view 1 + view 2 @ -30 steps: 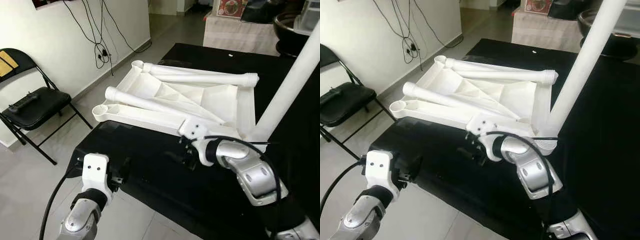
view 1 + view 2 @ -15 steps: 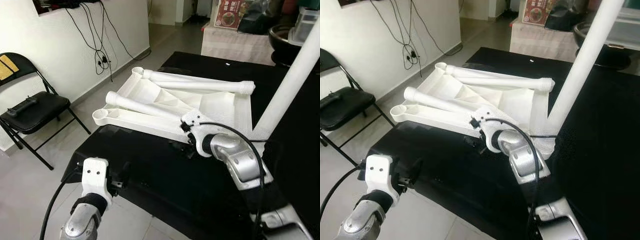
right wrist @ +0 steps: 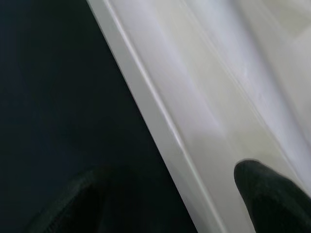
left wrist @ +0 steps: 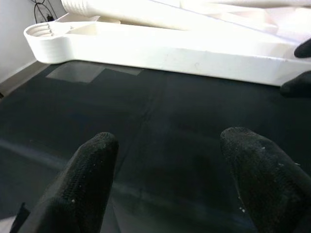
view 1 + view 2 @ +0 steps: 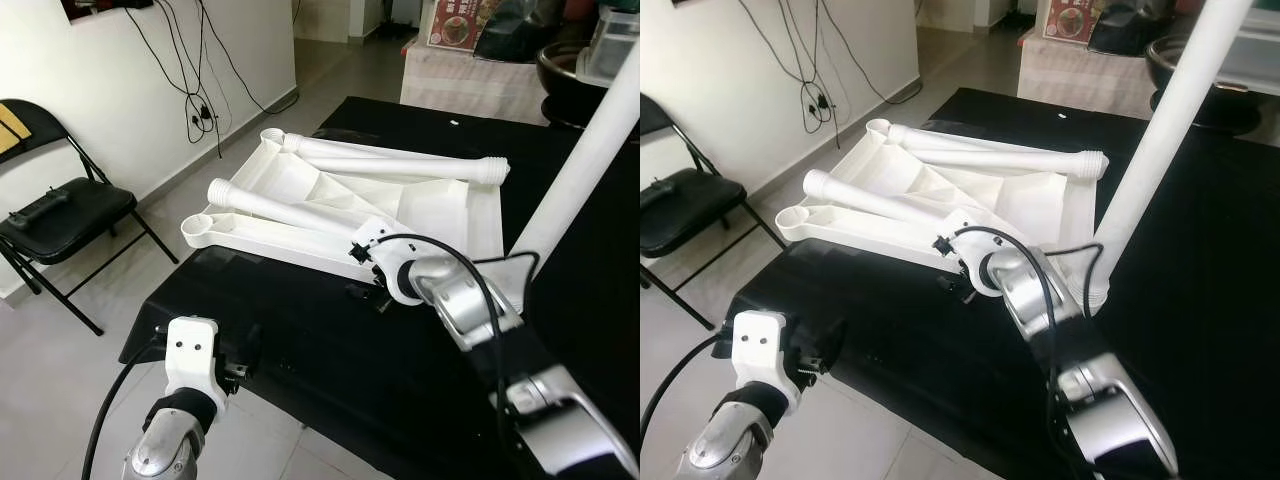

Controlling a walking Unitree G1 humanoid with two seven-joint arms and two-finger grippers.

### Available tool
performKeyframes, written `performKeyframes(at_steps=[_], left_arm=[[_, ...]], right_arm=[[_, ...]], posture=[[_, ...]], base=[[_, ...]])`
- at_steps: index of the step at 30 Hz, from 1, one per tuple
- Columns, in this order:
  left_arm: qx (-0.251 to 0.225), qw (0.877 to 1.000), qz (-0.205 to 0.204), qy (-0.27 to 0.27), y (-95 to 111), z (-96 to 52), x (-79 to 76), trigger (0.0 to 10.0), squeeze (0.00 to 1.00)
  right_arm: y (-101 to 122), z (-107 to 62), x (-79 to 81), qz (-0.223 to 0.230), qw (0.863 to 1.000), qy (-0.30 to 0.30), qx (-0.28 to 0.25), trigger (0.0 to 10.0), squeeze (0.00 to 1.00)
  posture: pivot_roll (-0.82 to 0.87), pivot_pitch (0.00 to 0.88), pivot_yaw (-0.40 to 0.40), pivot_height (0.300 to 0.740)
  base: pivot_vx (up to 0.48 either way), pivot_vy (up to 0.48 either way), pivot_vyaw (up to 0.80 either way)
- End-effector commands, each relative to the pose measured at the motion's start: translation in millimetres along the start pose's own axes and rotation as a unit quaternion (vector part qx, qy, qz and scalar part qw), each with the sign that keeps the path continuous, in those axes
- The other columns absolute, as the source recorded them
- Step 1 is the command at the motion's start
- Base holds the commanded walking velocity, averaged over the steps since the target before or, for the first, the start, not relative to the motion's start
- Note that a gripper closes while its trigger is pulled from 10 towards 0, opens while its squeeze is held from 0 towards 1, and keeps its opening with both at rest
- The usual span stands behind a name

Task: Building children table

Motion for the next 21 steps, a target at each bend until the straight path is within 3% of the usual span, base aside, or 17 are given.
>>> performKeyframes(at_steps=[1,2,5,6,7,8,9,10,12,21], left_arm=[[0.000,1.000,-0.002,0.001,0.5,-1.5,-1.2,10.0,0.00],[-0.001,1.000,-0.003,0.001,0.5,-1.6,-1.5,10.0,0.00],[-0.001,1.000,-0.005,0.001,0.5,-1.5,-2.3,10.0,0.00],[-0.002,1.000,-0.007,0.002,0.5,-1.5,-2.6,10.0,0.00],[-0.002,1.000,-0.007,0.002,0.5,-1.5,-2.6,10.0,0.00],[-0.002,1.000,-0.008,0.002,0.5,-1.5,-3.0,10.0,0.00],[-0.002,1.000,-0.009,0.002,0.5,-1.4,-3.2,10.0,0.00],[-0.002,1.000,-0.009,0.002,0.5,-1.4,-3.2,10.0,0.00],[-0.003,1.000,-0.011,0.002,0.6,-1.3,-3.9,10.0,0.00],[-0.005,1.000,-0.015,0.003,1.0,-1.3,-5.3,10.0,0.00]], right_arm=[[-7.0,2.8,4.1,0.000,1.000,0.015,0.023,9.8,0.00],[-10.1,2.9,5.2,0.003,0.999,0.022,0.031,8.5,0.00],[-14.9,2.9,6.4,0.006,0.999,0.031,0.044,8.1,0.00],[-18.5,2.8,8.1,0.009,0.998,0.041,0.053,5.7,0.00],[-18.5,2.8,8.1,0.009,0.998,0.041,0.053,5.7,0.00],[-21.3,2.6,8.8,0.011,0.997,0.048,0.060,4.7,0.00],[-23.0,2.5,9.3,0.012,0.996,0.052,0.065,2.6,0.00],[-23.0,2.5,9.3,0.012,0.996,0.052,0.065,2.6,0.00],[-29.2,2.1,7.8,0.026,0.994,0.063,0.083,0.0,0.00],[-42.9,-2.5,-4.3,0.069,0.990,0.058,0.110,0.0,0.00]], posture=[[0.01,0.121,-0.030,0.740],[0.01,0.122,-0.032,0.740],[0.01,0.126,-0.038,0.740],[0.01,0.126,-0.038,0.740],[0.01,0.126,-0.038,0.740],[0.00,0.126,-0.040,0.740],[0.00,0.126,-0.040,0.740],[0.00,0.126,-0.040,0.740],[0.00,0.129,-0.048,0.740],[-0.01,0.132,-0.052,0.740]], base=[[0.000,0.000,0.00],[0.000,0.000,0.00],[0.000,0.000,0.00],[0.000,0.000,0.00],[0.000,0.000,0.00],[0.000,0.000,0.00],[0.000,0.000,0.00],[0.000,0.000,0.00],[0.000,0.000,0.00],[0.000,0.000,0.00]])
Point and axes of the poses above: a point about 5 cm out from each wrist's last joint towards the gripper, its own z axis pointing out of the wrist towards the gripper, its own y axis along the axis of the wrist's last joint, x = y × z, the point moved 2 cm from there along z, pointing out of the wrist towards the gripper, and after that the axes turned 7 degrees about -z, right-handed, at the moved point
